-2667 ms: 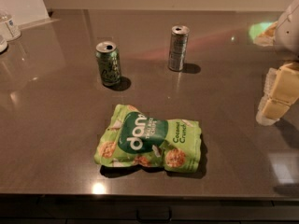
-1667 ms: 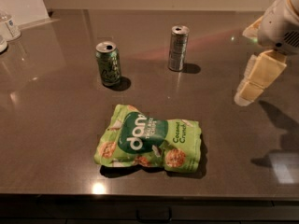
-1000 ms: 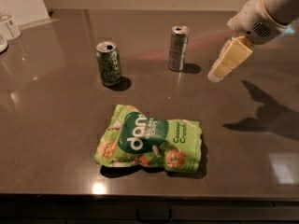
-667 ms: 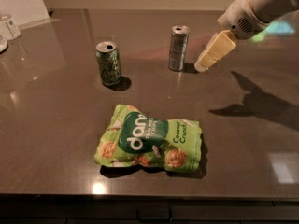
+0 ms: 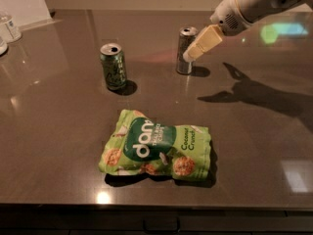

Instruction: Move redbull can near green rice chip bag

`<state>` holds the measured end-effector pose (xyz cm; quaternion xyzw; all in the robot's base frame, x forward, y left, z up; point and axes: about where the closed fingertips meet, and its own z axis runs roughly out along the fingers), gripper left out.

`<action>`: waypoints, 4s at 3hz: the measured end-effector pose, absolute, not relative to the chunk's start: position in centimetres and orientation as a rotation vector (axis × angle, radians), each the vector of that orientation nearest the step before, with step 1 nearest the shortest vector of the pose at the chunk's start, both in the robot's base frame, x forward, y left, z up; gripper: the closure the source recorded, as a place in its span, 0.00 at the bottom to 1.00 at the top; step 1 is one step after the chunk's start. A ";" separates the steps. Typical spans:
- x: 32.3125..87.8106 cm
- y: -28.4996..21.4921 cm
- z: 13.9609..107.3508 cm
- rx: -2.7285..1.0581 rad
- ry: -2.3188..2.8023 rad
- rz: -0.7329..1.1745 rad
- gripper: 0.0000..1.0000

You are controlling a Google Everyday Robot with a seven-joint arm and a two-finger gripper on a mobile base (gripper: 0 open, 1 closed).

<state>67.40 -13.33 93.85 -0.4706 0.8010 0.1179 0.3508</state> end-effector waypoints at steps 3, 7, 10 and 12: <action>70.8 -11.2 92.2 -1.192 2.057 0.383 0.39; 61.0 -10.1 95.0 -1.394 1.983 0.631 1.00; 52.0 -8.8 92.8 -1.588 1.959 0.645 0.84; 51.4 -9.0 91.4 -1.549 1.975 0.606 0.38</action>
Offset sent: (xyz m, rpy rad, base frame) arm 0.0445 0.0234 -0.0161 0.0629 0.0103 0.0024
